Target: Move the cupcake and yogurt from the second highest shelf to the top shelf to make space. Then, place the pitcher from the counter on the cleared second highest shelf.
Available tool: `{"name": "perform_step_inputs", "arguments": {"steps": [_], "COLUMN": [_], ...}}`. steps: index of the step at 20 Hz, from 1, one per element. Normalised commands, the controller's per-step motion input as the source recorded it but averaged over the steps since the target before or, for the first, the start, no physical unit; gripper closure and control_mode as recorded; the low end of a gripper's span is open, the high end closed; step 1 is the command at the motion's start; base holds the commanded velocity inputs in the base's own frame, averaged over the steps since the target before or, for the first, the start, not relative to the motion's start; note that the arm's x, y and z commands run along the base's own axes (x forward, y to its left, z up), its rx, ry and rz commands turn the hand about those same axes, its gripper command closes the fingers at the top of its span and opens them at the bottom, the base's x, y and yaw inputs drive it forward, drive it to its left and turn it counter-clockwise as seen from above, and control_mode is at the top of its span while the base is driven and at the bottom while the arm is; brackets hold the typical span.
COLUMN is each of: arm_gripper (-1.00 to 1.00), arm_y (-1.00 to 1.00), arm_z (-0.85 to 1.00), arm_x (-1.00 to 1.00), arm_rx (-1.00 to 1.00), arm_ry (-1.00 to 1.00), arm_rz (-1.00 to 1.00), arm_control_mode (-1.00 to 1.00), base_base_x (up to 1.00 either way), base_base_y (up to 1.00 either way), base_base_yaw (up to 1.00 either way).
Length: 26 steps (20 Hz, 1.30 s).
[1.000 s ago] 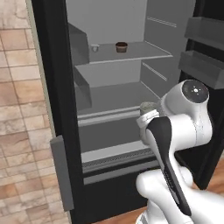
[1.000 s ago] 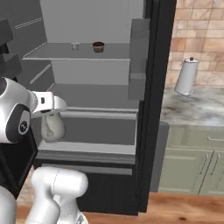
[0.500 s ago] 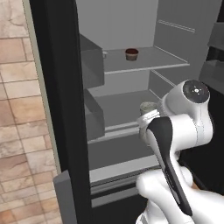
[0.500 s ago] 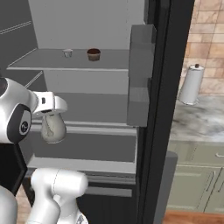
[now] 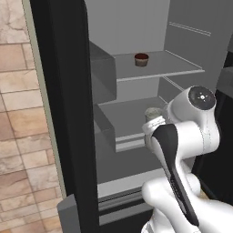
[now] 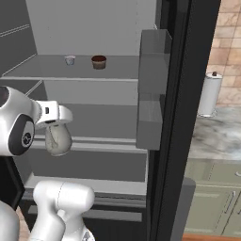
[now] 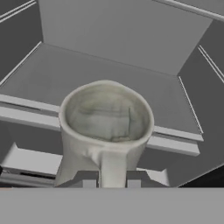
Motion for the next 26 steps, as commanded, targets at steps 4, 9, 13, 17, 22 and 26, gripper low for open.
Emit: {"name": "perform_step_inputs", "arguments": {"steps": [4, 9, 13, 17, 22, 26], "arm_gripper": [1.0, 1.0, 1.0, 1.0, 1.0, 1.0], "arm_y": [0.0, 0.0, 0.0, 0.0, -0.11, -0.1], "arm_z": [-0.46, -0.12, 0.0, 0.0, -0.11, -0.2], "arm_x": [0.02, 0.26, 0.38, 0.37, 0.45, 0.54], "arm_rx": [0.0, 0.01, 0.04, 0.04, 0.1, 0.13], "arm_ry": [-0.16, -0.18, -0.13, -0.01, 0.0, 0.0], "arm_rz": [0.0, 0.0, 0.0, 0.01, 0.0, 0.0], "arm_control_mode": [-1.0, -1.0, -1.0, -1.0, -1.0, -1.0], "base_base_x": [0.0, 0.0, 0.0, 0.0, 0.0, 0.0], "base_base_y": [0.0, 0.0, 0.0, 0.0, 0.0, 0.0], "base_base_yaw": [0.0, 0.0, 0.0, 0.0, 0.0, 0.0]}}
